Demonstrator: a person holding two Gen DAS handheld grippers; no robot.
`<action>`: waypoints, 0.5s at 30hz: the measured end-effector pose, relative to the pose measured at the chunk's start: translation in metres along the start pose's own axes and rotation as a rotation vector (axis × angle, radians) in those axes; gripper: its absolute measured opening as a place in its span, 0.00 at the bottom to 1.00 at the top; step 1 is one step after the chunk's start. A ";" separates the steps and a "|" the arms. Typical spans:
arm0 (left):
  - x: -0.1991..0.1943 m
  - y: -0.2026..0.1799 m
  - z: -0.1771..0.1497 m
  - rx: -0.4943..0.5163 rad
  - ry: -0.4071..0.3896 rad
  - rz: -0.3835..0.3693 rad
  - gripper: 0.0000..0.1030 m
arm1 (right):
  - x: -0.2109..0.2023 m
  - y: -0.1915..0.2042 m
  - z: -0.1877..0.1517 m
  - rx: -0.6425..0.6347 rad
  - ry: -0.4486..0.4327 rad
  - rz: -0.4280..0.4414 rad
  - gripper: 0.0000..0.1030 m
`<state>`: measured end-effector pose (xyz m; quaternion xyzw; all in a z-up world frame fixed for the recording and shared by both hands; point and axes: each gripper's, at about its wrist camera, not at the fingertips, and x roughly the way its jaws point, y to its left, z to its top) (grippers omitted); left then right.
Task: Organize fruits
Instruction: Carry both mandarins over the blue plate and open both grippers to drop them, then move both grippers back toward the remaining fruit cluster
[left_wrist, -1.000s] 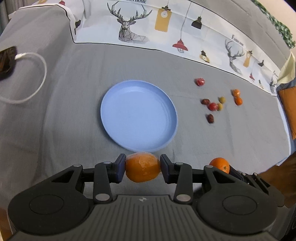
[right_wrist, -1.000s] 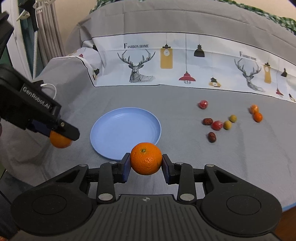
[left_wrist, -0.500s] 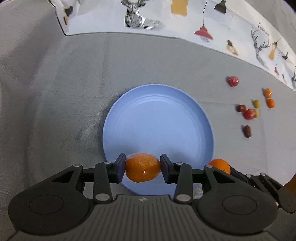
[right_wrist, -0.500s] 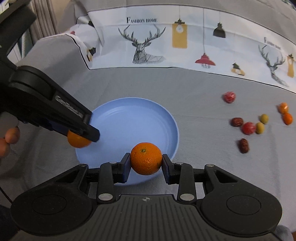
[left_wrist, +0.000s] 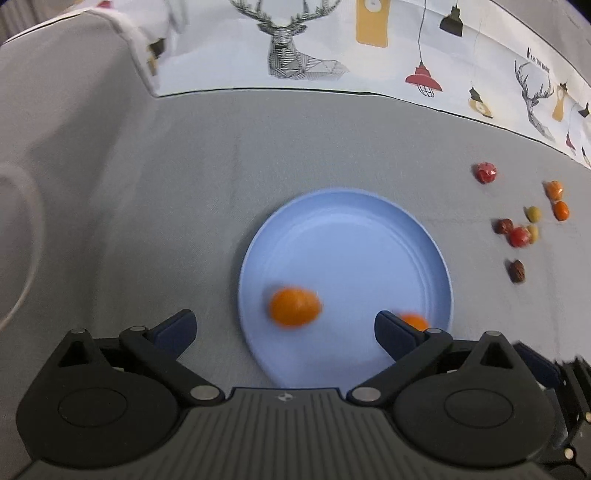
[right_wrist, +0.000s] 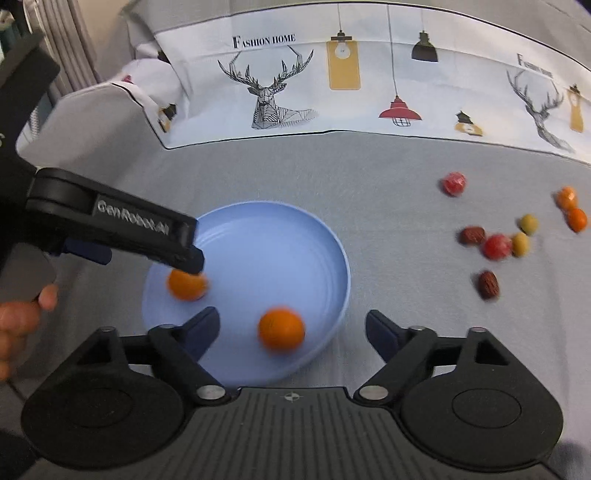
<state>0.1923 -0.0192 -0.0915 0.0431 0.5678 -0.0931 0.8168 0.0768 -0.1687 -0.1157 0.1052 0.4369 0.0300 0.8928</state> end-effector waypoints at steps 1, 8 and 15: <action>-0.009 0.002 -0.010 -0.002 0.012 -0.003 1.00 | -0.012 -0.002 -0.007 0.012 0.000 0.007 0.91; -0.063 0.004 -0.088 -0.010 0.060 0.015 1.00 | -0.098 0.008 -0.060 0.010 -0.054 -0.004 0.99; -0.113 -0.006 -0.125 0.013 -0.026 0.027 1.00 | -0.157 0.012 -0.078 0.004 -0.204 -0.043 0.99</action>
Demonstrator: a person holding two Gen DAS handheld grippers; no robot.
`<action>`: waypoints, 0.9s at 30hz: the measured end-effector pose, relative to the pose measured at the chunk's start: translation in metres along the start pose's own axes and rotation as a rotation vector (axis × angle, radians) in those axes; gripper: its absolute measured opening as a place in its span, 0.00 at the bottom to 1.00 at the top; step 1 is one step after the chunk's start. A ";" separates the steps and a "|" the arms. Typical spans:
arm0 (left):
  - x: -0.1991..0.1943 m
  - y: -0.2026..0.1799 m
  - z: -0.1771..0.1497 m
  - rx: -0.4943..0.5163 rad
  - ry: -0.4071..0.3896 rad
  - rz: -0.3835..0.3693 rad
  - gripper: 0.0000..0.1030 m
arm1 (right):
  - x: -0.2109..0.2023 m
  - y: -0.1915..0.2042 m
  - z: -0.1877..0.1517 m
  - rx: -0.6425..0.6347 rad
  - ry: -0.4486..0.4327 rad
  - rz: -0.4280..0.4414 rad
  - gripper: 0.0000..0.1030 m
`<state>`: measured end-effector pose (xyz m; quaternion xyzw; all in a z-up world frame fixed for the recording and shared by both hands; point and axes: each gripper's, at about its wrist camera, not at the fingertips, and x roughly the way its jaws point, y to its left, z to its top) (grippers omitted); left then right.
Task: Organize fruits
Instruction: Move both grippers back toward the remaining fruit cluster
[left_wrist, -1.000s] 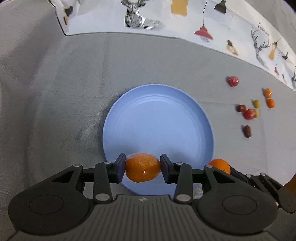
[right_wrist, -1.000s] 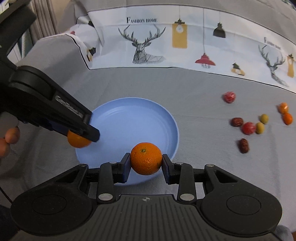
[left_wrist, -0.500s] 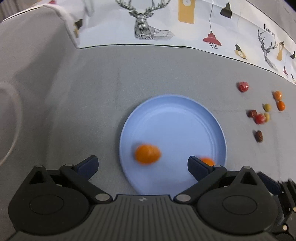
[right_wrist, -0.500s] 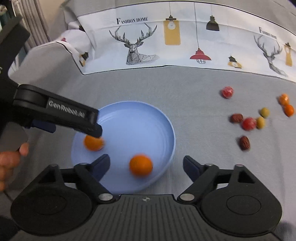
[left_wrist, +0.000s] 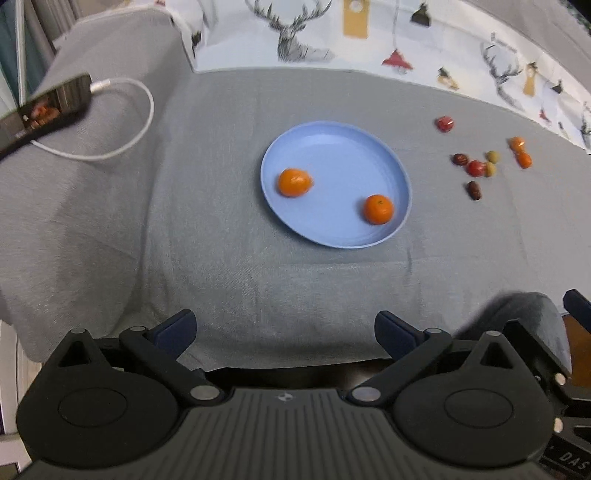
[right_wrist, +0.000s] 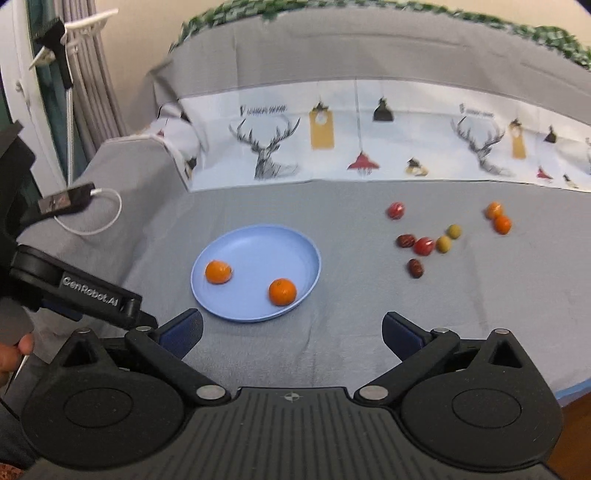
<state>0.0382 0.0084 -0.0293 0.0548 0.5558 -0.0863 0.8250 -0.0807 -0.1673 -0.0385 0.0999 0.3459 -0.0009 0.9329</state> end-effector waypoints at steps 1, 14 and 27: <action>-0.005 -0.002 -0.003 0.000 -0.011 -0.003 1.00 | -0.006 0.000 -0.002 0.000 -0.012 -0.001 0.99; -0.053 -0.009 -0.033 -0.044 -0.108 0.002 1.00 | -0.057 0.007 -0.013 -0.052 -0.131 0.005 0.99; -0.068 -0.012 -0.039 -0.034 -0.144 0.009 1.00 | -0.071 0.009 -0.015 -0.051 -0.159 0.007 0.99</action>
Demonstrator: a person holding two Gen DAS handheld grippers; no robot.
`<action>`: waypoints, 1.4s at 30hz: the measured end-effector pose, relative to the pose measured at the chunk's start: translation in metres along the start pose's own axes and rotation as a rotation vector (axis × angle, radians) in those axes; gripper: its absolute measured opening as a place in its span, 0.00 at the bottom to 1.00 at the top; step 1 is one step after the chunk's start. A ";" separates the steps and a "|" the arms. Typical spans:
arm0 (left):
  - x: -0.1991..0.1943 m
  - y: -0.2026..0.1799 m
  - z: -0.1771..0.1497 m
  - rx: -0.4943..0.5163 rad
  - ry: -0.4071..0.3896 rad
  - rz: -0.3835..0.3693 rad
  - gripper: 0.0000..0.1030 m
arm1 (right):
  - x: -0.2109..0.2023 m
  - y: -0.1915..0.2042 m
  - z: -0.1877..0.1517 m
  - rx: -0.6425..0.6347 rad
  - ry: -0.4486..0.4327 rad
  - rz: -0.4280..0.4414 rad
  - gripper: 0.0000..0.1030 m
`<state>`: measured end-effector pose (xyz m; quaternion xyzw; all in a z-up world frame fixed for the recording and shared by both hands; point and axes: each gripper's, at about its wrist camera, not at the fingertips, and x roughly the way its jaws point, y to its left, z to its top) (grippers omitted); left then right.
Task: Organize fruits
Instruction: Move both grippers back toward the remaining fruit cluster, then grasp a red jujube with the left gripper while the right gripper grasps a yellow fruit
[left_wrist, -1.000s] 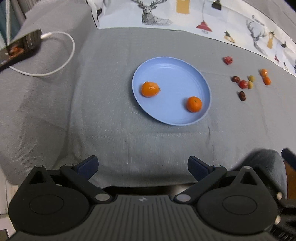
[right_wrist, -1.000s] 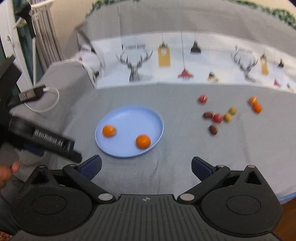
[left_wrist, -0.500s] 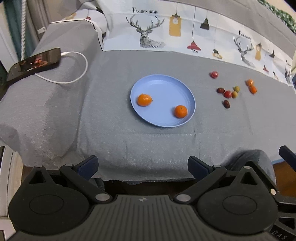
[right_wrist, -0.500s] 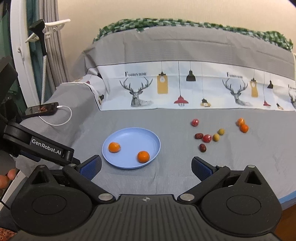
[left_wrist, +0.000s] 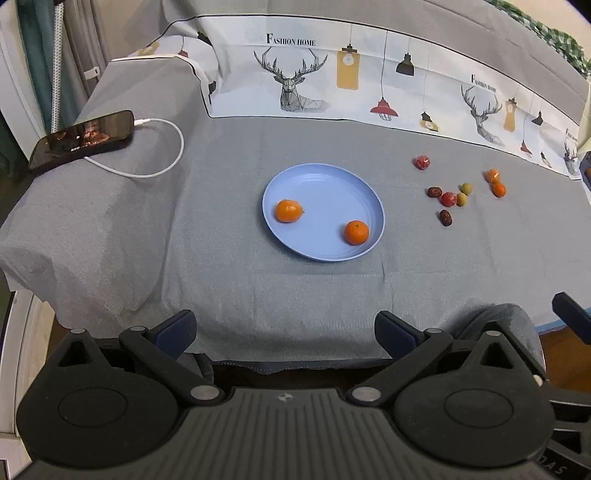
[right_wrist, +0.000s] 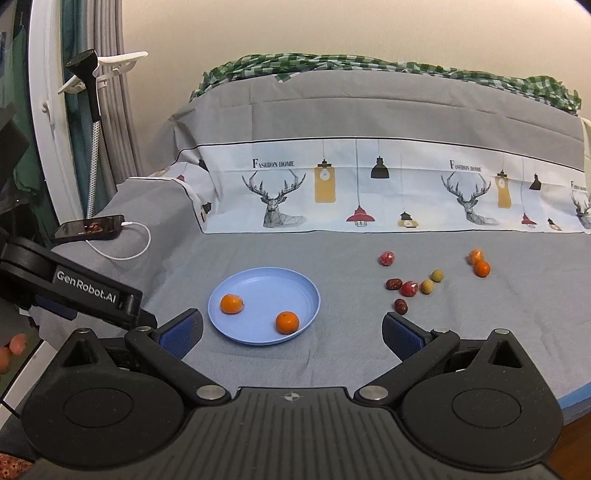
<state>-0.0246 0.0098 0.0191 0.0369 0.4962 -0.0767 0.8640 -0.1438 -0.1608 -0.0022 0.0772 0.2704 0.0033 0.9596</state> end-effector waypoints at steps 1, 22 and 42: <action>0.000 0.000 0.000 -0.004 0.003 0.002 1.00 | 0.001 0.000 0.000 0.002 0.005 0.002 0.99; 0.086 -0.082 0.084 0.105 0.084 -0.036 1.00 | 0.073 -0.113 -0.002 0.272 0.087 -0.240 0.99; 0.238 -0.210 0.151 0.315 0.167 -0.077 1.00 | 0.195 -0.229 0.009 0.340 0.164 -0.398 0.99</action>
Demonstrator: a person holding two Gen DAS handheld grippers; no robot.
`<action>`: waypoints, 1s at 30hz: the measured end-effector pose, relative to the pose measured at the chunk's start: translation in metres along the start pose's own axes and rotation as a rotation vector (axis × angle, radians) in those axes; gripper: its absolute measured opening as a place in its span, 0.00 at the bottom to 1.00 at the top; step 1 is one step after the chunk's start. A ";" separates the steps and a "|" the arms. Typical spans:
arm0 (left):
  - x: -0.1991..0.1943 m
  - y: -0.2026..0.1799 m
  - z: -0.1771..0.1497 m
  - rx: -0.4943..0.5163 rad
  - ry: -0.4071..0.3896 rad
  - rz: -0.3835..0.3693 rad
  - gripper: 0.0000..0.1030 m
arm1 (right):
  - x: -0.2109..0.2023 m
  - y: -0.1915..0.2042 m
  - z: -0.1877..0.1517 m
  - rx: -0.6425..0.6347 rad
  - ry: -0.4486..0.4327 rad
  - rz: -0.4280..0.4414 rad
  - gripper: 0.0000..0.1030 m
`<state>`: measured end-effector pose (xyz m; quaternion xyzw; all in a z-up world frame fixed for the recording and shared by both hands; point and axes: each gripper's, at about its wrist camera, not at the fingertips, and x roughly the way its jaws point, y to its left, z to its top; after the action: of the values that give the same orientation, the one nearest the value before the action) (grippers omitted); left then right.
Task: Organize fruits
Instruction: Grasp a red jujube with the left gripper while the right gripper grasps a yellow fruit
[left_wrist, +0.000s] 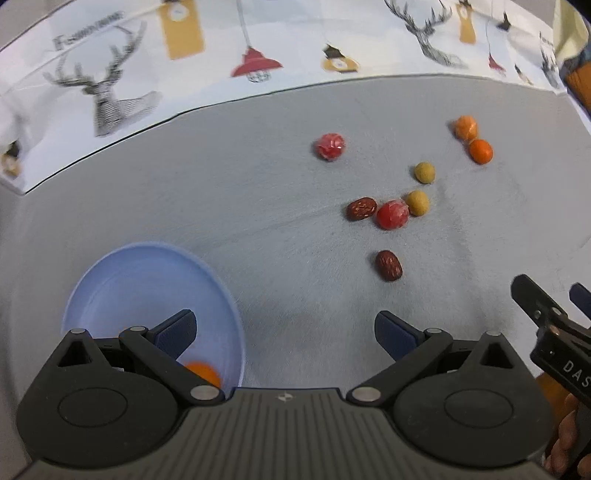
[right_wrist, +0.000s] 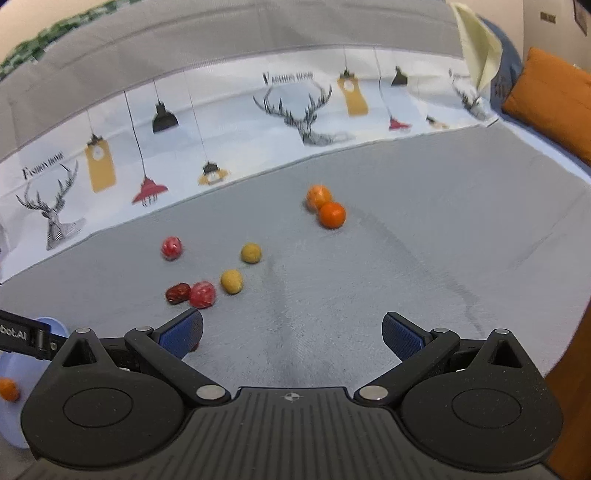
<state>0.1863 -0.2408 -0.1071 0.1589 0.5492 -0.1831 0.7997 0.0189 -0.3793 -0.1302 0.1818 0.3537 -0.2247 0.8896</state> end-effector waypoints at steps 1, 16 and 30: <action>0.008 -0.002 0.005 0.015 -0.007 0.002 1.00 | 0.009 0.001 0.001 0.001 0.014 0.000 0.99; 0.111 -0.011 0.067 0.226 -0.031 -0.084 0.98 | 0.138 0.034 0.006 -0.128 0.096 -0.014 0.99; 0.110 -0.042 0.066 0.517 -0.149 -0.291 0.55 | 0.159 0.038 0.015 -0.363 -0.013 0.228 0.26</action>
<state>0.2572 -0.3204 -0.1896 0.2628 0.4413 -0.4405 0.7363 0.1500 -0.3983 -0.2265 0.0559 0.3599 -0.0565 0.9296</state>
